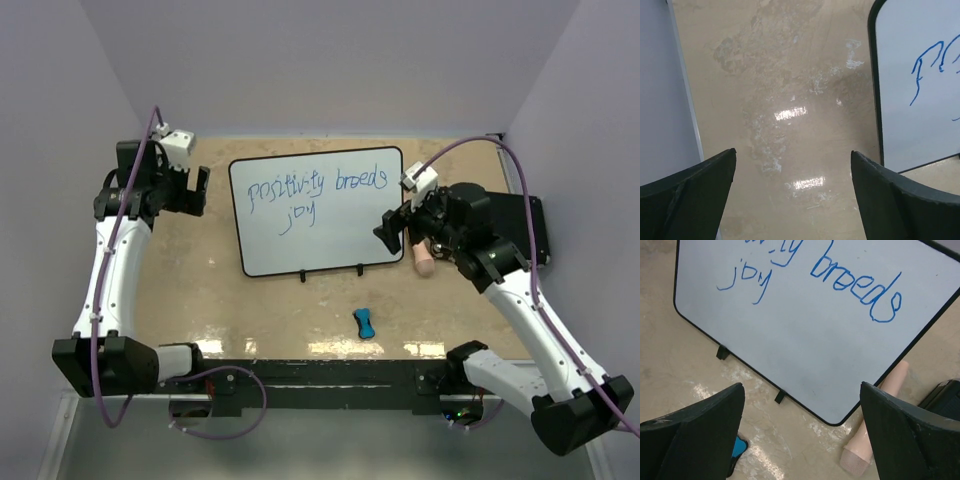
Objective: Erase the whiteboard
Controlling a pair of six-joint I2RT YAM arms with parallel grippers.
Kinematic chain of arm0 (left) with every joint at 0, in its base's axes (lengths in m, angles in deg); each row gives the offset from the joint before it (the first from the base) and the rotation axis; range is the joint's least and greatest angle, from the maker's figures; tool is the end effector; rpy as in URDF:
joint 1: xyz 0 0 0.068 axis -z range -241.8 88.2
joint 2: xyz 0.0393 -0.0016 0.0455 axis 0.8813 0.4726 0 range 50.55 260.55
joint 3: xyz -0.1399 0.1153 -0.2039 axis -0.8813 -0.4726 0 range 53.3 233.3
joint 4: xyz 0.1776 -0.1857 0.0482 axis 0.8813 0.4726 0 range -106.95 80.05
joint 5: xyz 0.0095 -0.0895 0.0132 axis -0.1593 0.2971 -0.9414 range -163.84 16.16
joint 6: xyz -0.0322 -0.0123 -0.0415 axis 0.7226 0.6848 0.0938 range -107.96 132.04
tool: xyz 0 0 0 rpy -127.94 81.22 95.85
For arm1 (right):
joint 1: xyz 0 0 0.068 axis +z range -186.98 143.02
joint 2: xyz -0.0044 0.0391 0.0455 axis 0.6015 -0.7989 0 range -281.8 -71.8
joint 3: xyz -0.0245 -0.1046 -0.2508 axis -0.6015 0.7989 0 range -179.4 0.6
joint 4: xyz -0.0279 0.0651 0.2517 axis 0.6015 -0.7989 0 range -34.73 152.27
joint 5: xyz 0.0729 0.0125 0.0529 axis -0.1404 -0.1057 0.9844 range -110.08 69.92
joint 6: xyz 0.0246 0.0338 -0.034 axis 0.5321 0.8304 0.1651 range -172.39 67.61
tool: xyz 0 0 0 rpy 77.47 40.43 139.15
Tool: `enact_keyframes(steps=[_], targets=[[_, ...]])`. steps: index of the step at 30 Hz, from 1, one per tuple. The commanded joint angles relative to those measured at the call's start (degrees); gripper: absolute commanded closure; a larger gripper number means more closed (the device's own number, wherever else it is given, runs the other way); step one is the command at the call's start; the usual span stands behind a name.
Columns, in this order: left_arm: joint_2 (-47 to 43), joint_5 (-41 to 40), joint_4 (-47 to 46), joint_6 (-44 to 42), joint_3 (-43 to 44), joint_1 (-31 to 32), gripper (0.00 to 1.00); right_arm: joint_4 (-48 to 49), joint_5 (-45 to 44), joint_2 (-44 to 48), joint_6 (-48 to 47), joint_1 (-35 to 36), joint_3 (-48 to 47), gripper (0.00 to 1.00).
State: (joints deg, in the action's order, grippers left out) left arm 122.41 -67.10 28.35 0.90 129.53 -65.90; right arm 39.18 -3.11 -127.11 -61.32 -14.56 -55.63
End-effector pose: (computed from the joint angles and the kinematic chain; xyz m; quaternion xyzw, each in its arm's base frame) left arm 0.2597 0.0143 0.3712 0.0801 0.9049 0.0020 0.4179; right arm 0.1937 0.0911 0.3538 -0.3010 0.7681 0.1865 0.5336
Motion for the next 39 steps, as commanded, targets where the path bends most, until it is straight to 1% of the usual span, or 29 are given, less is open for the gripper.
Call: enact_keyframes(steps=[1, 2, 3, 4, 5, 6, 7, 9, 10, 11, 12, 13, 15, 16, 18, 19, 20, 21, 22, 25, 26, 29, 31, 36, 37, 39], targets=[[2.4, 1.8, -0.9, -8.6, 8.3, 3.6, 0.0, 3.9, -1.2, -2.3, 7.0, -2.1, -6.7, 0.02], [3.3, 2.1, 0.4, -10.3, 9.9, 5.9, 0.0, 4.0, -0.7, -3.0, 8.1, -2.8, -7.6, 0.02], [5.1, 2.3, 1.4, -13.7, 11.4, 7.8, 0.0, 4.0, -0.5, -3.7, 10.7, -4.4, -9.4, 0.02], [6.2, 4.3, 2.9, -16.3, 14.7, 11.8, 0.0, 4.1, -0.2, -4.9, 11.5, -5.1, -10.3, 0.01], [7.4, 5.9, 6.6, -19.1, 16.5, 13.9, 0.0, 4.1, 0.0, -5.5, 12.2, -5.6, -11.1, 0.01], [9.6, 7.7, 8.6, -24.1, 18.2, 16.0, 0.0, 3.8, 0.8, -6.0, 13.0, -6.8, -12.6, 0.02], [10.6, 11.8, 10.3, -26.2, 21.0, 19.9, 0.0, 3.5, 1.0, -7.4, 13.1, -7.3, -13.4, 0.01], [12.4, 14.2, 11.7, -29.9, 22.3, 23.9, 0.0, 1.4, 2.1, -8.6, 13.6, -9.5, -15.0, 0.01], [13.1, 15.7, 12.2, -31.6, 22.6, 28.5, 0.0, 0.8, 3.1, -9.2, 13.8, -10.5, -15.4, 0.01], [13.7, 16.3, 13.2, -33.7, 22.6, 30.9, 0.0, -0.8, 3.9, -10.3, 13.8, -11.6, -15.8, 0.01], [14.4, 16.7, 13.6, -38.1, 22.4, 33.3, 0.0, -1.7, 4.6, -11.0, 14.1, -13.6, -16.5, 0.01], [14.7, 16.0, 13.3, -39.9, 20.8, 38.2, 0.0, -2.3, 6.7, -11.3, 14.2, -14.6, -16.7, 0.02], [15.2, 14.8, 10.8, -42.3, 18.2, 42.5, 0.0, -2.9, 7.9, -11.1, 14.4, -16.6, -16.8, 0.01], [15.4, 16.4, 10.3, -43.3, 17.8, 45.3, 0.0, -2.9, 7.9, -10.9, 14.4, -17.0, -16.6, 0.01], [16.2, 18.3, 9.5, -46.0, 16.9, 47.7, 0.0, -3.4, 8.0, -10.0, 13.9, -17.8, -16.4, 0.01], [16.6, 18.3, 9.5, -46.9, 16.5, 51.0, 0.0, -3.8, 8.0, -9.8, 13.9, -18.1, -16.3, 0.01], [17.3, 18.0, 9.4, -48.1, 16.1, 52.8, 0.0, -4.0, 8.9, -9.7, 14.1, -19.2, -15.8, 0.01], [18.6, 17.6, 9.5, -51.1, 15.4, 54.5, 0.0, -4.0, 9.6, -9.5, 14.9, -19.6, -15.0, 0.02], [19.2, 17.2, 9.5, -52.2, 15.2, 57.6, 0.01, -4.1, 10.2, -9.4, 15.4, -20.2, -14.6, 0.01], [21.5, 18.9, 8.7, -55.3, 14.4, 61.0, 0.02, -3.7, 12.8, -9.0, 17.4, -22.2, -12.7, 0.01], [22.0, 19.4, 7.7, -56.2, 14.4, 61.7, 0.02, -3.4, 13.8, -9.0, 18.1, -24.4, -12.2, 0.01], [24.6, 21.6, 6.6, -59.0, 14.2, 64.2, 0.03, -2.3, 14.8, -8.9, 20.1, -26.5, -10.5, 0.01], [26.8, 23.0, 6.7, -61.2, 14.3, 65.9, 0.06, -1.8, 15.4, -8.6, 20.8, -27.2, -9.9, 0.01], [33.5, 25.9, 12.0, -68.5, 17.1, 68.0, 0.16, -1.6, 15.3, -8.1, 21.1, -28.1, -9.3, 0.01], [34.6, 26.0, 14.4, -69.6, 17.7, 68.3, 0.18, -1.3, 15.5, -8.0, 21.2, -28.6, -9.2, 0.01], [36.9, 25.7, 15.4, -72.0, 18.0, 69.1, 0.21, -1.2, 16.2, -7.8, 22.1, -28.9, -8.7, 0.01]])
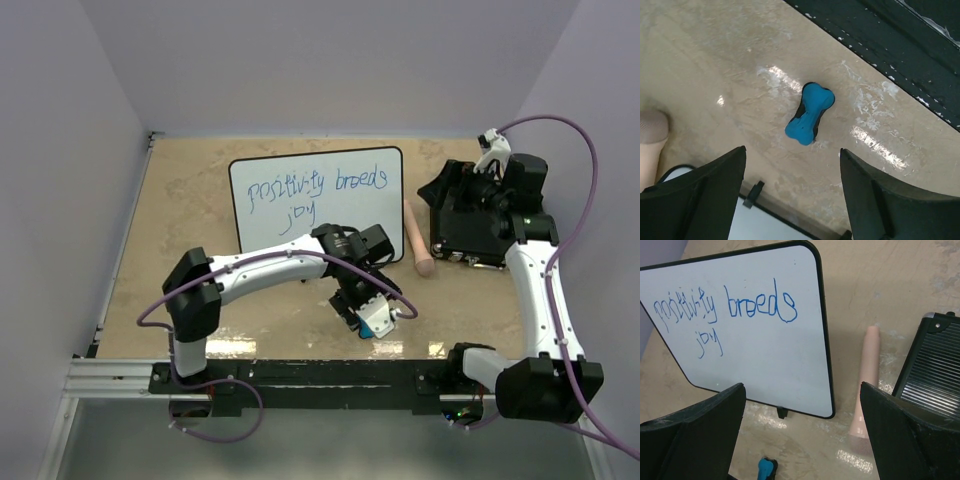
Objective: Erase the whiteboard
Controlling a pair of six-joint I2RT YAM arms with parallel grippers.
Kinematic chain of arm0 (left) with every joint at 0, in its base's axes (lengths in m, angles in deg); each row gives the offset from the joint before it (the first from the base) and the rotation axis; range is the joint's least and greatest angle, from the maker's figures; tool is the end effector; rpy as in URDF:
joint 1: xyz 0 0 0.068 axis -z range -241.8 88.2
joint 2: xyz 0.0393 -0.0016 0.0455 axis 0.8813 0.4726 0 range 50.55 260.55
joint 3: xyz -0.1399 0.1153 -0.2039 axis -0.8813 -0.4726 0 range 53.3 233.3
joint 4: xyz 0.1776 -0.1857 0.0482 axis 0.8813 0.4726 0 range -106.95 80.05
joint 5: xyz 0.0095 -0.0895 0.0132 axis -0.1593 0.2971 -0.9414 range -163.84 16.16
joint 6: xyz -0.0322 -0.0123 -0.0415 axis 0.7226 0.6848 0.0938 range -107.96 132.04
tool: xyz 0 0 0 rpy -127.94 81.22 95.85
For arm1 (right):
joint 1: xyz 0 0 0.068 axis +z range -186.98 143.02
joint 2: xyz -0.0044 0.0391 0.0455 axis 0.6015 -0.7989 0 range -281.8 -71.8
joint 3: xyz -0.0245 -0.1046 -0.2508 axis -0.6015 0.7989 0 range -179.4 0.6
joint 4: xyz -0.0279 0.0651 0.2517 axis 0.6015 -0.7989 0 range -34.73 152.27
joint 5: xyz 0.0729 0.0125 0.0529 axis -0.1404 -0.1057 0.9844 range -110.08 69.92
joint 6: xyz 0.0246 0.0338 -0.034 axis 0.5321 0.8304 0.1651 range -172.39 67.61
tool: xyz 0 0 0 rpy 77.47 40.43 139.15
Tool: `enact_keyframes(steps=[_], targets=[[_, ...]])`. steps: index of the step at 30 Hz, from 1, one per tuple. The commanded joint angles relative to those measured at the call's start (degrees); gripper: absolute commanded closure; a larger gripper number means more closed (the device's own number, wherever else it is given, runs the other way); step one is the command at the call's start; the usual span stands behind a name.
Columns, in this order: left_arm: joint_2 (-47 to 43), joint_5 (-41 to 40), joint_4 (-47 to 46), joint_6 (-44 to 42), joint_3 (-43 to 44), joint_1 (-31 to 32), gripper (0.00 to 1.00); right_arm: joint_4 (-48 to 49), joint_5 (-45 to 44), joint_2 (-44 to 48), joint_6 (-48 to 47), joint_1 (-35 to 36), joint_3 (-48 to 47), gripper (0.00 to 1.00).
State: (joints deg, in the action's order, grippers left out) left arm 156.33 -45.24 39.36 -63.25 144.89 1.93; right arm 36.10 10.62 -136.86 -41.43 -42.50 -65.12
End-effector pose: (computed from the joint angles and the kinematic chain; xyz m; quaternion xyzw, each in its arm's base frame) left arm 0.1524 -0.3475 0.2665 0.9092 0.2952 -0.2257 0.1878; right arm 0.2480 -0.0058 0.3707 -0.0228 0.8274 0.2481 0.5033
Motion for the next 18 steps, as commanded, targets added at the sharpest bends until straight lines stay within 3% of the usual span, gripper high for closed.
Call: enact_keyframes(steps=[1, 18], targets=[[3.4, 3.7, 4.2, -8.5, 2.4, 1.6, 0.22, 2.0, 2.7, 2.1, 2.4, -1.4, 1.0, 0.01], [13.9, 1.1, 3.4, -13.5, 3.9, 3.0, 0.33, 1.7, 4.8, 5.0, 3.9, -5.0, 3.9, 0.01]])
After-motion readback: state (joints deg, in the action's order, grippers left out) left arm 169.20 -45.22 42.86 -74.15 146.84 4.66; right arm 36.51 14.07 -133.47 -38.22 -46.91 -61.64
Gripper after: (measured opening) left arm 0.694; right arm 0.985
